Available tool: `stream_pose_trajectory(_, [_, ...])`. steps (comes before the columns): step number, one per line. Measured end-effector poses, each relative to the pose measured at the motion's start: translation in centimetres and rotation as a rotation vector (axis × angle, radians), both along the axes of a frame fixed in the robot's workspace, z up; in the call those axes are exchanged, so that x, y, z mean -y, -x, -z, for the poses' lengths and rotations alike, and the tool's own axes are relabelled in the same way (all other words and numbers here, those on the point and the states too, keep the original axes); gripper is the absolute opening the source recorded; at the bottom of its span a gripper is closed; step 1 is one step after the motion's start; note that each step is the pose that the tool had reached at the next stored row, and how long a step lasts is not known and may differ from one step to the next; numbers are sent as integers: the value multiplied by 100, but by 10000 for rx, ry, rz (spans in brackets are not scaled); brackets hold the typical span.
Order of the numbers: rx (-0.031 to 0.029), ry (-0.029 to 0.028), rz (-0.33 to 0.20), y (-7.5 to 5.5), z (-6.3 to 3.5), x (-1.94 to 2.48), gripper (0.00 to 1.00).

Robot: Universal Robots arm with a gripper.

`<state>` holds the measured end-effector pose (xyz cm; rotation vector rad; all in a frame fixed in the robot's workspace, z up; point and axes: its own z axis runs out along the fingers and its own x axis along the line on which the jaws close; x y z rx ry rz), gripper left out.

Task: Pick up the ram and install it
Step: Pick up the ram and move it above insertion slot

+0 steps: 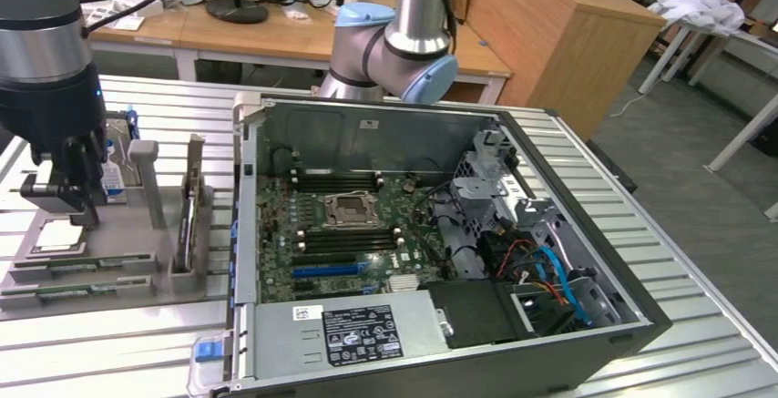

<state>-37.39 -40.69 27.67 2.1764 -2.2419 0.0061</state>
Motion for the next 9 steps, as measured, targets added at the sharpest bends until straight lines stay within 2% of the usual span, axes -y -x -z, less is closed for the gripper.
stream_pose_trajectory(9, [-2, 1, 0, 1, 45, 0, 36])
